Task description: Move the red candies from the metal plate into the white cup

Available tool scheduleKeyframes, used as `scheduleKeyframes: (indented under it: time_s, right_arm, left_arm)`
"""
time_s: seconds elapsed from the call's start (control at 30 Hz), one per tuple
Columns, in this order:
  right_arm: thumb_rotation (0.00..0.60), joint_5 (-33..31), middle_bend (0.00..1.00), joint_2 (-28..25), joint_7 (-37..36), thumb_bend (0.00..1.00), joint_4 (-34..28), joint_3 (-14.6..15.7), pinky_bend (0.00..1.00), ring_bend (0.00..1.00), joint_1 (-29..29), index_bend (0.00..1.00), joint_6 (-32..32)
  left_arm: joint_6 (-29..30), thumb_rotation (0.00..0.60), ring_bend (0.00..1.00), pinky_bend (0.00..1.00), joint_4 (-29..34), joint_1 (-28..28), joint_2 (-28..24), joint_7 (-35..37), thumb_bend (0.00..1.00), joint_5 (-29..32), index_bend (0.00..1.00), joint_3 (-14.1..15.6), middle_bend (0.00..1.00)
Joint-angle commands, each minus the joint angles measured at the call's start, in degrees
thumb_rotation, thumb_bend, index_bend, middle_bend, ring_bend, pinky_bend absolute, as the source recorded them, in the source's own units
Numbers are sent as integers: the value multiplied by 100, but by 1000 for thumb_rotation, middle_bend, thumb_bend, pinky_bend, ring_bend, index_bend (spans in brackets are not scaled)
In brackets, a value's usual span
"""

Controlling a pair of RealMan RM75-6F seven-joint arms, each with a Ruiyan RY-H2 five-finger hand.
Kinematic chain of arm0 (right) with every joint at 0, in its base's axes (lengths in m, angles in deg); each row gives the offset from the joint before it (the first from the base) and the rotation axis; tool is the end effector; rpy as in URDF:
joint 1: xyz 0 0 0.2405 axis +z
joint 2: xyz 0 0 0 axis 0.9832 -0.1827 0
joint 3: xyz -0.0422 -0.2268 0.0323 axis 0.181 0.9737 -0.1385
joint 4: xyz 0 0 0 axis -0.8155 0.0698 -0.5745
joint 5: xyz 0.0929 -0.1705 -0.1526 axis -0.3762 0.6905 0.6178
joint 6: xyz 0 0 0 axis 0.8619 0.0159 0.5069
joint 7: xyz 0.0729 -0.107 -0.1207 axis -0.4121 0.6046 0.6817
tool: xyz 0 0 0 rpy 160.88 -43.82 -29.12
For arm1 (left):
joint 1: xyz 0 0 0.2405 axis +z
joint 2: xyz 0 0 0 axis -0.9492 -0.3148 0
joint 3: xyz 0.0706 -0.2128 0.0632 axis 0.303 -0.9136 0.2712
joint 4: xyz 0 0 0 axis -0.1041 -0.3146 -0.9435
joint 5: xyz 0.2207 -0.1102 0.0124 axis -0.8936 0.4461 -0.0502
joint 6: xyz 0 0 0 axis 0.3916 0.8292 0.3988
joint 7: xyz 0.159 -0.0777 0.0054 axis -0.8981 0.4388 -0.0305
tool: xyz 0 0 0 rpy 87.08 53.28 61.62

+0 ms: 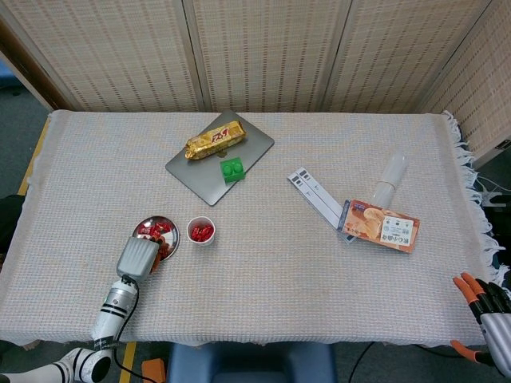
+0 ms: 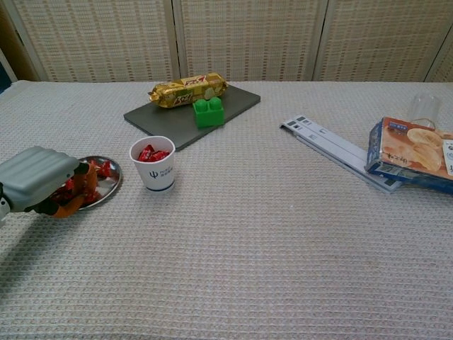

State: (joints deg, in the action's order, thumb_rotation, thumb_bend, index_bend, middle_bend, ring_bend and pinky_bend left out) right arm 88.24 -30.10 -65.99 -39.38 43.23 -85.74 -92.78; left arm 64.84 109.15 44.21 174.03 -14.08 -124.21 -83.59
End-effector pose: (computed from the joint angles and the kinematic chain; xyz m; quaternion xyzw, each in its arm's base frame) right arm -0.3255 -0.1051 0.1356 0.6285 -0.4555 0.2902 0.5597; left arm -0.2381 0.3268 -0.0780 -0.7441 -0.2653 -0.2787 0.5462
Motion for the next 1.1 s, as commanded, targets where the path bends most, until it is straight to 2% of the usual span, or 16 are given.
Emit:
scheduleKeyframes:
  time_s: [0.03,0.2,0.47,0.77,1.1]
  right_arm:
    - [600,2,0,0,3,43,-3,1,57,0,-1,0,-2]
    - [600,4,0,3,13,43,-4,3,62,0,-2,0,-3]
    - [600,15,0,14,46,43,-11,8,67,0,-5,0,-2]
    - [600,32,0,16,50,43,-9,16,72,0,-12,0,-16]
    - [600,37,0,18,52,42,-10,18,75,0,-10,0,-15]
  left_arm:
    - [-10,600,738,1000,11,-11,-20,-31,407,12,453,-10,504]
    - [-45,600,744,1000,40,-23,-72,-84,406,64,477,-33,526]
    - [-138,600,753,1000,94,-54,-122,-179,411,175,568,-66,637]
    - [-230,600,757,1000,118,-65,-126,-265,442,304,651,-74,704]
    - [20,600,762,1000,308,-50,-238,-248,468,167,682,-84,726]
